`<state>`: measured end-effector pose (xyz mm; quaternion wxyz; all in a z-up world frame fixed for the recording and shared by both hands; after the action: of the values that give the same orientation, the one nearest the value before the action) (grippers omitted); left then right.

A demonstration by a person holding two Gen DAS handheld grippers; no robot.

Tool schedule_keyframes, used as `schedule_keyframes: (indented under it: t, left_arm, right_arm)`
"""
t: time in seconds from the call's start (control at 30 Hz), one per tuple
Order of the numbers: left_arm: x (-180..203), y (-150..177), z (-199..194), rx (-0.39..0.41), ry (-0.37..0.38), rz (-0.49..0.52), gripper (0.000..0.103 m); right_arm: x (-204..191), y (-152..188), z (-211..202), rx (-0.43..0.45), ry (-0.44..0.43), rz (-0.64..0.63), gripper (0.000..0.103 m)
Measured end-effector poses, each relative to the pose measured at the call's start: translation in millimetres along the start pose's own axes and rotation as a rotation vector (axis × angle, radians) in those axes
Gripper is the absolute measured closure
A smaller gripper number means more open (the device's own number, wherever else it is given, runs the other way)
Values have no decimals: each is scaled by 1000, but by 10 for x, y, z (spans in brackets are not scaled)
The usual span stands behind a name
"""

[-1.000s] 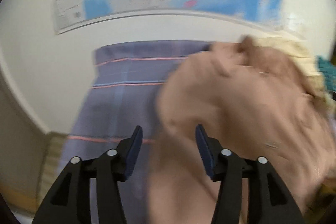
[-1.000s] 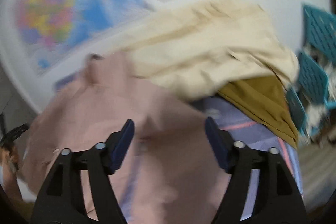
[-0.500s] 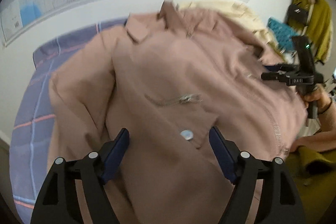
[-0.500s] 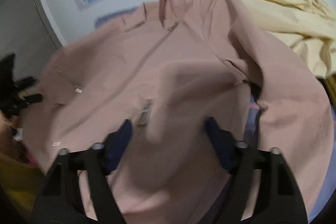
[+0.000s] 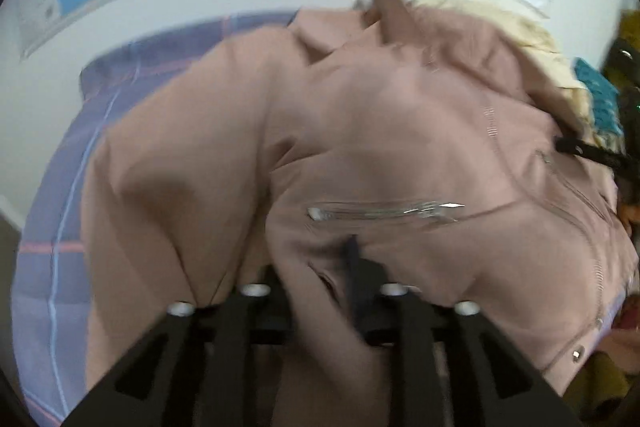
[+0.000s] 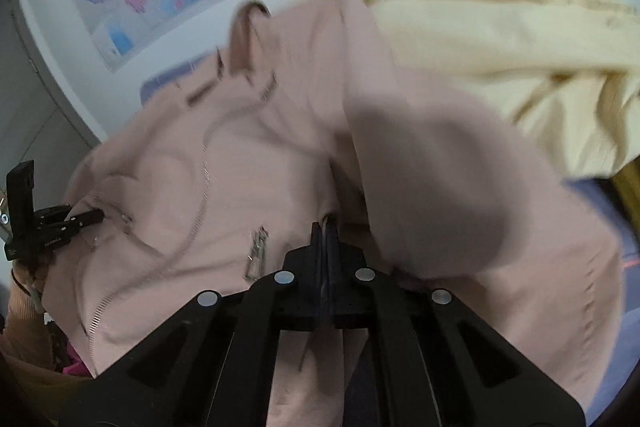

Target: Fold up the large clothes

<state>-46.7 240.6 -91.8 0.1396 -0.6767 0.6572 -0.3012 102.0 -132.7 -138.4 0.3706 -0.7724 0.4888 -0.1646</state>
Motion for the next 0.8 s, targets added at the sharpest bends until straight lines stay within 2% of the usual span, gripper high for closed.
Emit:
schedule_keyframes:
  t: [0.07,0.13,0.17,0.2,0.23,0.27,0.37,0.5,0.57,0.63,0.7,0.73,0.77,0.8]
  left_arm:
    - [-91,25,-10,5,54,-39,72]
    - [-97,66,-142,41,61,-38,68]
    - [-87,88,-208,55,49,-25,65]
    - [-59,134,-299,71,32,-3,59]
    - [-49,158,-353,81,27,10,55]
    - [-12,162,-389,92,23,22,55]
    - [66,338,-594,123,37,64,49]
    - [210,611,-854,172,103,116,40]
    - [256,719,-930,189,128,138,39]
    - [294,848,-1002,186,177,153,38]
    - [370,966,-1054,173,183,190,36]
    - [410,1008,-1062,166,183,210,32]
    - [461,1062,-1065,158,180,236,30]
    - [510,1109,-1058,149,170,261,30]
  right_arm:
    - [4,38,48,-18,3,0,98]
    - [-21,36,-53,5,16,-21,88]
    - [-51,38,-172,28,32,-38,70]
    - [-110,42,-334,61,17,-55,45]
    - [-156,44,-431,81,-3,-71,38]
    - [-277,83,-597,110,-40,-128,37]
    - [-656,290,-903,151,-65,-300,30]
    - [-978,605,-944,89,-173,-363,27]
    - [-1113,681,-884,77,-179,-396,24]
    - [-1312,732,-746,56,-191,-459,24]
    - [-1506,754,-527,35,-167,-524,32]
    - [-1553,755,-438,19,-159,-542,49]
    - [-1587,743,-361,2,-155,-546,70]
    - [-1602,729,-311,-6,-154,-547,81]
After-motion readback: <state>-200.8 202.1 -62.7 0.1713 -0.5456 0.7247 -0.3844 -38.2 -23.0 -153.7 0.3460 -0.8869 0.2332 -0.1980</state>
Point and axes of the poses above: each gripper's, at about its wrist camera, not at the fingertips, and z roughly the way its jaws point, x to its right, y to its underside, the point moved 3 cm from there along z, roughly the way its jaws point, and after that the axes turned 11 degrees about y, right-handed, at the moved point
